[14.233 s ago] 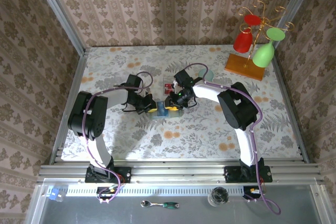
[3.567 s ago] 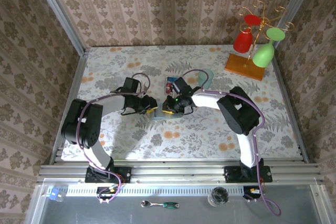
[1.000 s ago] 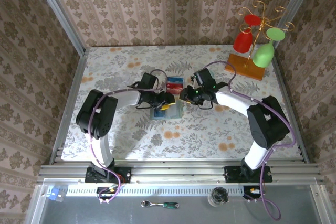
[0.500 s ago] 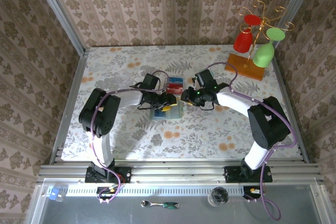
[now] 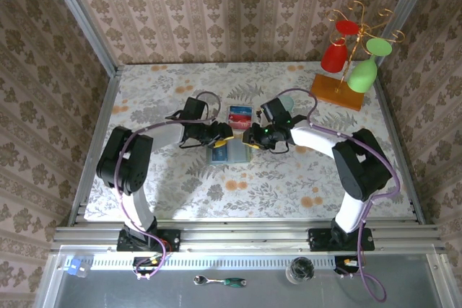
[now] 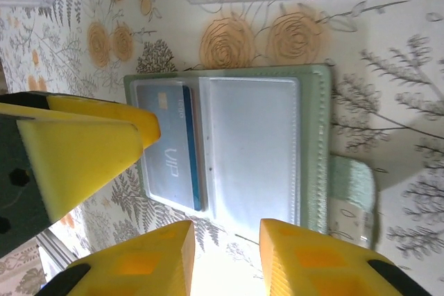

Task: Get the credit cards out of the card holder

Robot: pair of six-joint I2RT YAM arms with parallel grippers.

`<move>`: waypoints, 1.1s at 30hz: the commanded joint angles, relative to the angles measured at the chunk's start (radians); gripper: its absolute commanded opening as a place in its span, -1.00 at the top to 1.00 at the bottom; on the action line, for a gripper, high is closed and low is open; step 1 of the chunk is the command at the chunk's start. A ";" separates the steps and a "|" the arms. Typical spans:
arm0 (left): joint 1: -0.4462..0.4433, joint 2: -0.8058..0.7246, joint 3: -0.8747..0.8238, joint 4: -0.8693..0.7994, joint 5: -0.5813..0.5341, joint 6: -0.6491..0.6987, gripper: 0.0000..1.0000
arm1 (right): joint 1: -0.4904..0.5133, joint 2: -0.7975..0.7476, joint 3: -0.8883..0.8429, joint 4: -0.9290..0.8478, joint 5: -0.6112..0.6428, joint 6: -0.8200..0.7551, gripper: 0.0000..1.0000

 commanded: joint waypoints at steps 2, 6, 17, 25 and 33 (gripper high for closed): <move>0.042 -0.052 -0.050 -0.026 -0.003 0.031 0.10 | 0.028 0.039 0.045 0.033 -0.030 0.029 0.40; 0.068 -0.075 -0.087 -0.028 -0.004 0.039 0.14 | 0.048 0.071 0.071 0.038 -0.039 0.035 0.41; 0.090 -0.092 -0.128 -0.078 -0.067 0.086 0.52 | 0.077 0.131 0.110 0.053 -0.063 0.038 0.43; 0.092 -0.094 -0.131 -0.101 -0.093 0.104 0.77 | 0.085 0.152 0.112 0.062 -0.070 0.046 0.44; 0.097 -0.111 -0.140 -0.109 -0.111 0.107 0.83 | 0.088 0.172 0.130 0.055 -0.074 0.049 0.44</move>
